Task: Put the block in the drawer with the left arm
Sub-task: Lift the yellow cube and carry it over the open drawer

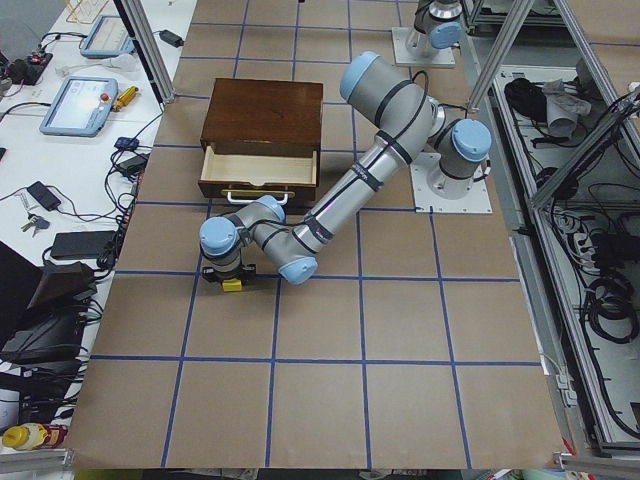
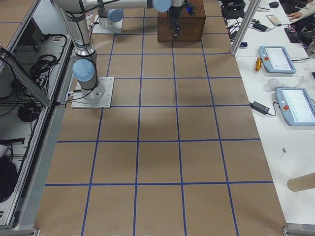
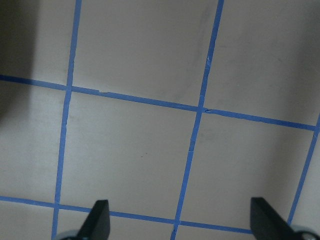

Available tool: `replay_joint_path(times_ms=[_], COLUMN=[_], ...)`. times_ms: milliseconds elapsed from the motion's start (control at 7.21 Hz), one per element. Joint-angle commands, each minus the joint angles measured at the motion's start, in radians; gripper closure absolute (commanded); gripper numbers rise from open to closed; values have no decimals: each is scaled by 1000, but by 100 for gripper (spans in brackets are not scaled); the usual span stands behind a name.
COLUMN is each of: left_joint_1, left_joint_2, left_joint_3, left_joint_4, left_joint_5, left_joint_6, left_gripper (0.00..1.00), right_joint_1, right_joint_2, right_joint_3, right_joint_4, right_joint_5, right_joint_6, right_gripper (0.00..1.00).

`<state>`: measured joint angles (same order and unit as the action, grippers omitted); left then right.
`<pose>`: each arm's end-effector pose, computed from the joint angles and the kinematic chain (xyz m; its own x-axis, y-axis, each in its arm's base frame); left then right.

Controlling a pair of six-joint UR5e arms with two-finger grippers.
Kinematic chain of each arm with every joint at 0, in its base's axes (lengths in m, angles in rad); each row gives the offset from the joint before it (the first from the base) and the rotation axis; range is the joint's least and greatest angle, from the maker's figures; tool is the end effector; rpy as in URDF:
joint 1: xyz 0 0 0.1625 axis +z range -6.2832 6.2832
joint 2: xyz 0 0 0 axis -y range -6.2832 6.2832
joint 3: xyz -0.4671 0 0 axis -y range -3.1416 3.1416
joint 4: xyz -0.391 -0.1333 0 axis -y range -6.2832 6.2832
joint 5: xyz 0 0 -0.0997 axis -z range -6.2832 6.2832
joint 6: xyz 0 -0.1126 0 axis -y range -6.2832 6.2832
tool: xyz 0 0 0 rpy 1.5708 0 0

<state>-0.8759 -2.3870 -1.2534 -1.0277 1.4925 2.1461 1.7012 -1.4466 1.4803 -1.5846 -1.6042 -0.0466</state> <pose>0.3956 -0.6965 0.1877 -0.1189 0.9897 -0.0797 0.9924 0.1158 -0.0415 0.1994 -0.5246 0.4983 -0.9837 -0.1767 0.0324 -0.1760 0.9842 0.0214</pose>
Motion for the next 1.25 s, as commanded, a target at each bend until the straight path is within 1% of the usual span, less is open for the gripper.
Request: replay_joint_path(times_ms=[0, 139, 277, 416, 832, 1110], left_joint_1=[0, 0, -8, -33, -44, -73], left_joint_2=[0, 5, 38, 93, 324, 457], left_joint_3=[0, 0, -6, -6, -14, -15], left_joint_4=[0, -2, -17, -75, -361, -506], left_joint_5=[-1, -2, -3, 3, 5, 3], left_joint_6=[0, 0, -8, -5, -21, -99], left_gripper=[77, 78, 78, 78, 79, 78], right_joint_1=[0, 0, 0, 0, 0, 0], right_joint_2=[0, 0, 0, 0, 0, 0], right_joint_3=[0, 0, 0, 0, 0, 0], right_joint_4=[0, 0, 0, 0, 0, 0], right_joint_5=[0, 0, 0, 0, 1, 1], right_joint_6=[-1, -1, 1, -1, 1, 1], right_gripper=[0, 0, 0, 0, 0, 0])
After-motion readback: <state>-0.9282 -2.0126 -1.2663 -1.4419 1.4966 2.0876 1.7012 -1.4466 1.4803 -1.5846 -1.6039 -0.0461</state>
